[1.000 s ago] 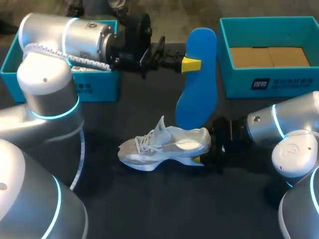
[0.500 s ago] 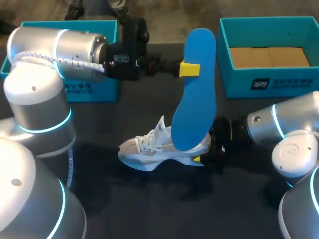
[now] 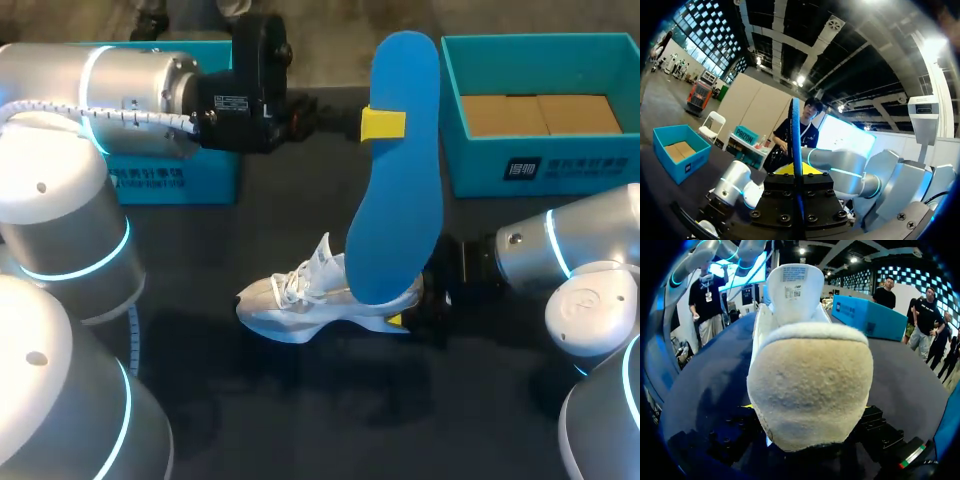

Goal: Take the shoe out of the shoebox, open the shoe tongue, remove and reinsert the insole, then place the shoe into the shoebox

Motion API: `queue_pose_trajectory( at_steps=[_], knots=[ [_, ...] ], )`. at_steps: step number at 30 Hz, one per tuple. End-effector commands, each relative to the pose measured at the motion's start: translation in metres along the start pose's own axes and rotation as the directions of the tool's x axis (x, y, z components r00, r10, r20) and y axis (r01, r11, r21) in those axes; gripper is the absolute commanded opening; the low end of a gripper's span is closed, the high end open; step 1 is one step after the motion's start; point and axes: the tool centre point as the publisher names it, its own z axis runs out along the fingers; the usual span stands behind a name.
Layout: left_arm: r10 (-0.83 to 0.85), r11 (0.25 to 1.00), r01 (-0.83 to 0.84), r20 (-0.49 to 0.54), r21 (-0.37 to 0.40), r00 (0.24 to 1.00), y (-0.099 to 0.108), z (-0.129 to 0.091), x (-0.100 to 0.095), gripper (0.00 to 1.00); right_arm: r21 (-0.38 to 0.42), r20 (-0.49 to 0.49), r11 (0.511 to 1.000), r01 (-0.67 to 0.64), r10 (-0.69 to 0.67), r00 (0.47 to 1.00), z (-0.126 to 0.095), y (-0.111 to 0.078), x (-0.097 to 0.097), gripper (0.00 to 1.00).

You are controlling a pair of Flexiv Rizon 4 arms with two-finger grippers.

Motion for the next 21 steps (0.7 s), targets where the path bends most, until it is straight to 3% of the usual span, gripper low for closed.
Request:
queue_pose_trajectory(
  at_steps=[1, 7, 21],
  knots=[
    [0.011, 1.0, -0.011, 0.009, 0.007, 1.0, -0.001, 0.002, 0.011, 0.0, 0.005, 0.001, 1.0, 0.0, 0.0, 1.0, 0.003, -0.001, -0.002, 0.0],
    [0.041, 0.999, -0.041, 0.005, 0.015, 0.999, -0.007, 0.008, 0.026, 0.0, 0.005, 0.001, 1.0, 0.0, 0.0, 1.0, 0.003, -0.001, -0.002, 0.0],
    [0.06, 0.997, -0.061, 0.021, 0.041, 0.998, -0.005, 0.013, 0.042, 0.0, 0.005, 0.001, 1.0, 0.0, 0.0, 1.0, 0.003, -0.001, -0.002, 0.0]
  ],
)
